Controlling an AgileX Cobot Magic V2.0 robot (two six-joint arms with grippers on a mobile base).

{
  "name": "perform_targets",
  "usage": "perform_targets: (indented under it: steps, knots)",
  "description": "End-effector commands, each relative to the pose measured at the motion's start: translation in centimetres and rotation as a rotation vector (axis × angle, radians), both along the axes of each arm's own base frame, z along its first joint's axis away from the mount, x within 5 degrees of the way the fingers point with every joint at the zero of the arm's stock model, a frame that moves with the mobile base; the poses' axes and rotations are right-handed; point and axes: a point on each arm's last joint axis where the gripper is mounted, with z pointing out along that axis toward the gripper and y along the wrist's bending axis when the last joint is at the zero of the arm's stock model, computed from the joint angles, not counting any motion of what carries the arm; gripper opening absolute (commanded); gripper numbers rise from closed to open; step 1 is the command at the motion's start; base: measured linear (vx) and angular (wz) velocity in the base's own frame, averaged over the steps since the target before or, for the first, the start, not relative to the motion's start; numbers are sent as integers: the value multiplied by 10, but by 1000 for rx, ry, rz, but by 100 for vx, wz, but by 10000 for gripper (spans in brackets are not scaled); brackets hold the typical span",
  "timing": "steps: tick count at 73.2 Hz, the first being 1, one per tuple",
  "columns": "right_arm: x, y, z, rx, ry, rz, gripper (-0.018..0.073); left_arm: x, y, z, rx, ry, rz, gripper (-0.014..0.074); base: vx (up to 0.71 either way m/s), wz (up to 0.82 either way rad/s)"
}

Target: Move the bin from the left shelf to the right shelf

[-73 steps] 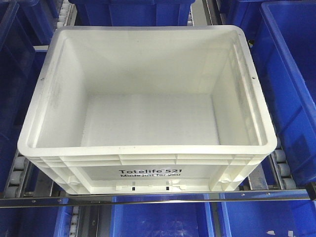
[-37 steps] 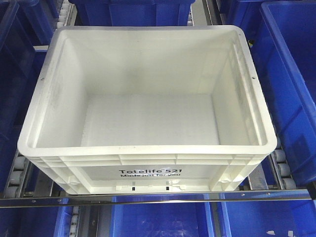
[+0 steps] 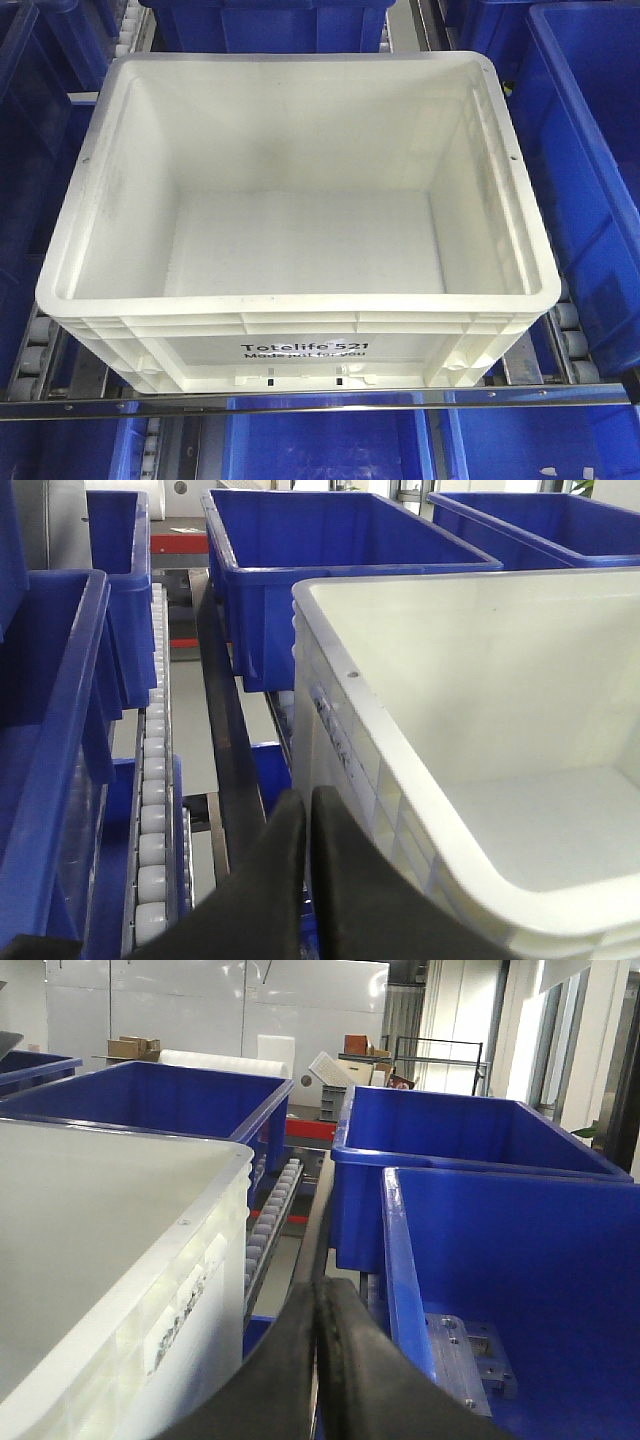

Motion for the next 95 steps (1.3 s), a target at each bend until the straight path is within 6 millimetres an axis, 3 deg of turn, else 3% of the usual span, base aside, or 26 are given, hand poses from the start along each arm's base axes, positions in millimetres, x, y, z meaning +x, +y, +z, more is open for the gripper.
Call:
perform_targets:
  steps: [1,27,95]
  knots:
    - [1,-2,15,8,-86,-19,-8,0,1,9,-4,-85,9,-8,0,0]
    - [1,-2,15,8,-86,-19,-8,-21,5,-44,-11,-177,15,-8,0,0]
    - [1,-2,15,8,-85,-19,-8,-20,4,-45,-6,-154,13,-8,0,0]
